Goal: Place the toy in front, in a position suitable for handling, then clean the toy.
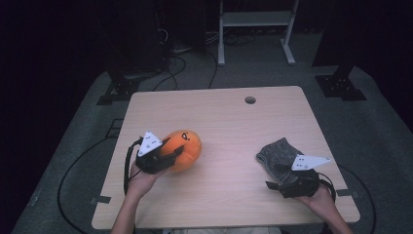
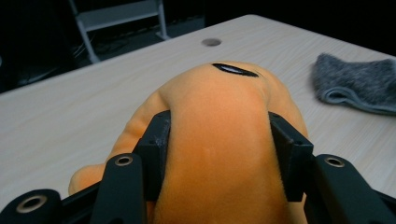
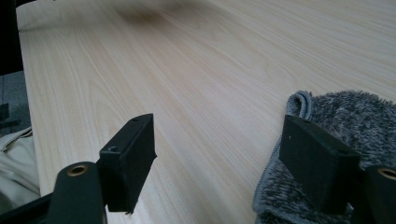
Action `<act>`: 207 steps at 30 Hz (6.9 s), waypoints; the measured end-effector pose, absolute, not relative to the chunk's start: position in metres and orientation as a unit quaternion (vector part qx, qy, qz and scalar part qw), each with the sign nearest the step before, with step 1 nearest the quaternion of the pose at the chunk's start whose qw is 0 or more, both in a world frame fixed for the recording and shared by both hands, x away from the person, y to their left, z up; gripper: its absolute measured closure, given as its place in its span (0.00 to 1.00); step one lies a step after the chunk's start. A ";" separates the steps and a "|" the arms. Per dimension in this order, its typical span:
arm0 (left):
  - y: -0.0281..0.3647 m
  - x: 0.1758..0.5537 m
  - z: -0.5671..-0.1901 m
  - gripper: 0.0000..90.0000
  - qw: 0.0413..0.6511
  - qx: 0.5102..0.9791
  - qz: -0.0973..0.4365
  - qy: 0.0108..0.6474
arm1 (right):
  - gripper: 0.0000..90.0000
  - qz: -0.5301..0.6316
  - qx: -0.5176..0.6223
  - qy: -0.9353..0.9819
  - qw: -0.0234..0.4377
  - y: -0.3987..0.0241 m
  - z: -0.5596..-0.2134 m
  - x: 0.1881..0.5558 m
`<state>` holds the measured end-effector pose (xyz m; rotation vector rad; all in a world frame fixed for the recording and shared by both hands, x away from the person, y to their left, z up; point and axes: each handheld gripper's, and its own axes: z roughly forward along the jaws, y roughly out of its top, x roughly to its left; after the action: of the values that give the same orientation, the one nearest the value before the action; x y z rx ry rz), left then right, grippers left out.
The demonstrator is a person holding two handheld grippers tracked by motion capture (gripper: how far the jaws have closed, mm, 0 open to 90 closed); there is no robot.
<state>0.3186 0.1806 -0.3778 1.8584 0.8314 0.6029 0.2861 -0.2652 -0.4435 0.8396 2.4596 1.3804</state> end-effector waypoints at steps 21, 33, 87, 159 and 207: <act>0.067 0.336 -0.392 0.52 0.480 0.818 0.191 0.253 | 0.29 0.485 0.298 0.814 0.116 -0.277 -0.438 0.284; 0.048 0.328 -0.424 0.41 0.460 0.847 0.168 0.208 | 0.28 0.461 0.300 0.827 0.113 -0.280 -0.442 0.288; 0.106 0.320 -0.407 0.11 0.495 0.823 0.156 0.233 | 0.63 0.337 0.409 0.832 0.164 -0.254 -0.472 0.373; 0.099 0.330 -0.437 0.50 0.471 0.837 0.097 0.260 | 0.89 0.429 0.230 0.849 0.203 -0.214 -0.437 0.306; 0.084 0.312 -0.428 0.32 0.432 0.875 0.135 0.174 | 0.89 0.459 0.275 0.833 0.139 -0.224 -0.437 0.315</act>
<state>0.3116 0.0842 -0.4280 2.1814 0.4329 0.3360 0.3152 -0.2239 -0.4368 0.7953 2.4083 1.3274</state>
